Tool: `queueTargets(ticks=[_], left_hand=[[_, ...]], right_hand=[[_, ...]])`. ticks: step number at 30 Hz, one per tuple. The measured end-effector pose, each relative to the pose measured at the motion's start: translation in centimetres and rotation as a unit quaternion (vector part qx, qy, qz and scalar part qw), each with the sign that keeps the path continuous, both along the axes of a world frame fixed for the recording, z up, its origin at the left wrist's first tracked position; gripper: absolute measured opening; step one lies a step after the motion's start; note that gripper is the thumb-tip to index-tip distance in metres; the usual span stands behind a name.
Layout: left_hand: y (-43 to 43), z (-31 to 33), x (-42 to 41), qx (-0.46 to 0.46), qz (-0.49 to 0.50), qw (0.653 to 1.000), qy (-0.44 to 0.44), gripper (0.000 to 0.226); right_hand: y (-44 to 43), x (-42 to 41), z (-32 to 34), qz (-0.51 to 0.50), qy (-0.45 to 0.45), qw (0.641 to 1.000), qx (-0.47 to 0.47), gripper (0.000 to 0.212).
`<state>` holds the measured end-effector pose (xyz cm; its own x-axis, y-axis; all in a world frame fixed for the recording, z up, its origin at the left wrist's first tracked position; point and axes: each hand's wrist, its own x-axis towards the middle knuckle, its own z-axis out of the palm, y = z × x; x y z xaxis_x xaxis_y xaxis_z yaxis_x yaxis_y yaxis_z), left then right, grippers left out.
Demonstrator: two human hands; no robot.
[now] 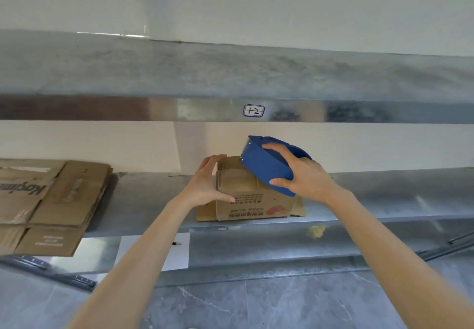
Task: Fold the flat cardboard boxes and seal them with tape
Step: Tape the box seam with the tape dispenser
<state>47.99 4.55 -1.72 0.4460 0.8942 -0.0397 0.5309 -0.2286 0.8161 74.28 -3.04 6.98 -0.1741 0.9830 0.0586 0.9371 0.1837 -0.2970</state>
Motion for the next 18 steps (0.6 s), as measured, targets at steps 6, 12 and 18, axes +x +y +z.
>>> queueTargets(ticks=[6, 12, 18], left_hand=[[0.6, 0.3, -3.9, 0.017, 0.000, 1.000, 0.017, 0.113], [1.1, 0.7, -10.8, 0.006, 0.026, 0.999, 0.023, 0.111], [2.2, 0.6, -16.4, 0.002, 0.015, 1.000, 0.012, 0.110]], right_hand=[[0.9, -2.6, -0.9, 0.044, 0.003, 0.999, -0.019, 0.078], [3.3, -8.8, -0.5, 0.092, 0.027, 0.994, -0.057, 0.077], [4.8, -14.6, -0.5, 0.093, -0.016, 0.994, -0.053, 0.075]])
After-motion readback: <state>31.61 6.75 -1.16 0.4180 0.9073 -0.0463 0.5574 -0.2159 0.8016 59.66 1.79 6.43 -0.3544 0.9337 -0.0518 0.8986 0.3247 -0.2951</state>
